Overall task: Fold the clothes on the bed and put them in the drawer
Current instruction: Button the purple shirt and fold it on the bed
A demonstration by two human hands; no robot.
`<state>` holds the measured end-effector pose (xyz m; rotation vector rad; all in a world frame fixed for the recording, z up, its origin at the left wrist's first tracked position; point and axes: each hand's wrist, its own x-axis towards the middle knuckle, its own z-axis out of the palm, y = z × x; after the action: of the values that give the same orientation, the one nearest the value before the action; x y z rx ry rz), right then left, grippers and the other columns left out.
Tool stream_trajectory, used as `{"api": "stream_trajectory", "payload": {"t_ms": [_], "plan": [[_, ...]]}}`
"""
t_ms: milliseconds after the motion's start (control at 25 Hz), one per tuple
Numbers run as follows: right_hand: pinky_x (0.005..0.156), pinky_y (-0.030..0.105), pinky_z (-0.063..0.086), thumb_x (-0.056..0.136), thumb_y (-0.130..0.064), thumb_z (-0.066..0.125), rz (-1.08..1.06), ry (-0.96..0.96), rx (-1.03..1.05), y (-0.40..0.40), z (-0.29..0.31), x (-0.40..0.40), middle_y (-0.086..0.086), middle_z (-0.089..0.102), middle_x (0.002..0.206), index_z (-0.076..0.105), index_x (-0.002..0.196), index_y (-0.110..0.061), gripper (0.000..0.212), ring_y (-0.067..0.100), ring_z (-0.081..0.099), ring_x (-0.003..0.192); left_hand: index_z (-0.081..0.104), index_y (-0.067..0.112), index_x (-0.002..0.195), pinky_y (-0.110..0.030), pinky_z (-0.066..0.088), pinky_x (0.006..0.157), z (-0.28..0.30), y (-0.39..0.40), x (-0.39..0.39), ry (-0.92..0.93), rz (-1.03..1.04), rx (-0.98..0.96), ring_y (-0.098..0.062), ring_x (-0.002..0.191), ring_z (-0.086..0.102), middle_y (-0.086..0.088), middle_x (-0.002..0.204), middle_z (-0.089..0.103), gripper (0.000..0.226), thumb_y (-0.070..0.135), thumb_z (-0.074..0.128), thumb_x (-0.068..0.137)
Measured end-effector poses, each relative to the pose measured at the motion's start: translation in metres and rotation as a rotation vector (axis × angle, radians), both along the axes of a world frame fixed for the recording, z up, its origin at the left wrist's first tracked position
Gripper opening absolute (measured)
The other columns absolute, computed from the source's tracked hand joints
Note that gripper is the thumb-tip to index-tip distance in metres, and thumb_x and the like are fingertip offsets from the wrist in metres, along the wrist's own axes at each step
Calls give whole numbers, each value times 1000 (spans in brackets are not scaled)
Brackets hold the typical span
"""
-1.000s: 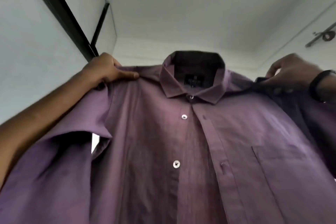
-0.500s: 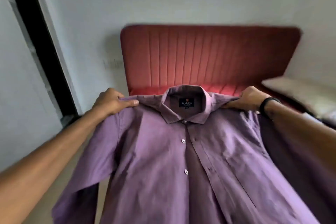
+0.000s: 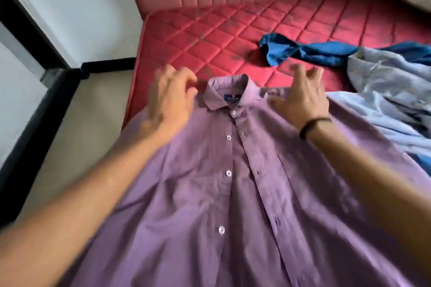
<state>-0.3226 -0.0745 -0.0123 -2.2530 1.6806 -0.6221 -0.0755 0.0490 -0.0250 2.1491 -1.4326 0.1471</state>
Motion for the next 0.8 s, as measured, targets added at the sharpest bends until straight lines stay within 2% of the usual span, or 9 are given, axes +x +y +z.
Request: {"api": "stream_trajectory", "payload": {"t_ms": [80,160,280,400,520,560,640,720,800], "plan": [[79,42,57,69,-58,79,128,-19,18,50,-16,3,8,65,103,65,105,-25,51,34,67,93,76,23,100,-43,55,81,-27,13,-55,163,-157,82,-31,89,69,-7,94,75,15,17,64,92],[75,40,57,70,-62,79,176,0,120,83,-46,7,3,69,98,70,102,-24,51,30,69,92,78,20,98,-43,55,80,-59,21,-89,259,-140,101,-33,90,69,-8,95,75,15,14,66,92],[65,40,51,84,-55,72,125,96,-5,86,-77,17,4,59,101,71,103,-24,36,34,65,91,76,23,98,-44,53,75,-76,19,-101,230,-44,68,-32,85,65,-4,95,66,12,17,68,92],[56,37,39,89,-37,66,127,179,-92,83,-79,28,6,60,96,68,93,-21,16,39,64,83,70,26,94,-43,51,72,-68,18,-106,209,-33,86,-28,84,65,4,91,66,10,18,69,89],[60,39,49,86,-30,63,128,-14,-6,73,-81,21,0,68,86,67,89,-20,11,34,67,79,70,27,92,-43,55,68,-63,19,-109,235,31,27,-24,80,70,7,84,74,5,24,73,89],[62,38,52,86,-32,64,139,-154,89,66,-80,17,-3,69,79,69,88,-21,12,25,68,74,73,28,89,-42,57,67,-64,17,-109,302,52,-15,-19,76,72,9,80,75,4,26,76,87],[56,28,47,91,-30,68,192,-395,288,56,-72,10,-6,67,63,71,82,-19,14,6,59,56,77,29,85,-38,61,67,-65,13,-110,587,71,-87,-6,68,73,15,73,75,4,29,79,81],[49,19,41,94,-23,69,268,-470,389,59,-68,10,-8,66,58,70,79,-16,16,1,55,48,79,32,82,-36,63,69,-69,12,-111,834,81,-107,0,65,72,17,71,75,4,29,80,79],[52,23,48,94,-24,68,323,-438,381,62,-71,14,-11,71,66,69,82,-20,12,1,63,55,80,31,79,-34,63,71,-73,11,-110,951,96,-78,-2,65,73,14,71,76,12,19,82,81]]}}
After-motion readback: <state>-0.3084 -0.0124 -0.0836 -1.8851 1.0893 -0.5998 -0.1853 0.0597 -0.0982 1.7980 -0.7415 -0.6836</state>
